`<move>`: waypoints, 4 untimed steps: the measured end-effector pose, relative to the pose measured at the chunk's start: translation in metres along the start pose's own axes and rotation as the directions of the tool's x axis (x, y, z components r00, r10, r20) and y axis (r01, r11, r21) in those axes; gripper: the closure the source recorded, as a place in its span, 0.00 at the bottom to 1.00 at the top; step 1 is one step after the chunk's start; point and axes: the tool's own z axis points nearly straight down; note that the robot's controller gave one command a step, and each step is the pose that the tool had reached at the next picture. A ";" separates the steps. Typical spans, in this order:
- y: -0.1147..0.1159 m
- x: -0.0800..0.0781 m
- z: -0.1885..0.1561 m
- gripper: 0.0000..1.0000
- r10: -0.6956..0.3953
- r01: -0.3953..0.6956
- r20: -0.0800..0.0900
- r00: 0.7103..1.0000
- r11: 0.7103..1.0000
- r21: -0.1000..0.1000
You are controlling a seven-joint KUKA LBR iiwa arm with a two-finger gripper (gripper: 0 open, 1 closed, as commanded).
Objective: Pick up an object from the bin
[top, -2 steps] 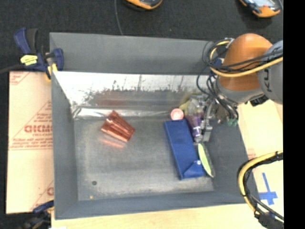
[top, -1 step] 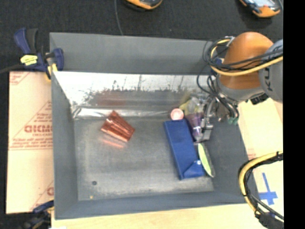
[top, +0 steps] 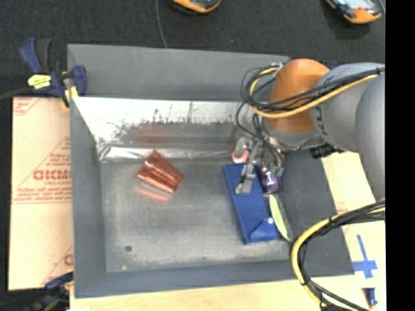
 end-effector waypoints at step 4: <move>0.039 0.059 0.016 1.00 -0.368 0.368 0.033 0.929 0.930 0.001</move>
Offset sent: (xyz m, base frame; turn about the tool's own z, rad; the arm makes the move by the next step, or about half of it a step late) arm -0.0626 0.0565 -0.0269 -0.3770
